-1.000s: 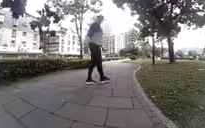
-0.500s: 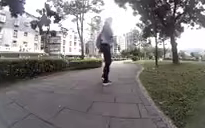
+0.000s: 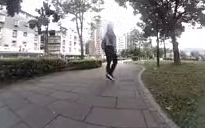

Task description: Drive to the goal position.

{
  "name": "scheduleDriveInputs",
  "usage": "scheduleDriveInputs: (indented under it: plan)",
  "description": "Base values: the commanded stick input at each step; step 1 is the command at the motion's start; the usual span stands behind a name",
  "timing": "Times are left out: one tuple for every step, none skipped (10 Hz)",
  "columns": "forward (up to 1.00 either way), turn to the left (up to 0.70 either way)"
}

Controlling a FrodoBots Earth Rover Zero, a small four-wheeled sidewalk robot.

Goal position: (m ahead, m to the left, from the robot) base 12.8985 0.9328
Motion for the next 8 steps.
scheduleDriveInputs:
  plan:
    - [0.72,0.0]
    - [0.85,0.0]
    - [0.85,0.0]
    - [0.85,0.0]
    - [0.85,0.0]
    - [0.85,0.0]
    - [0.85,0.0]
    - [0.85,0.0]
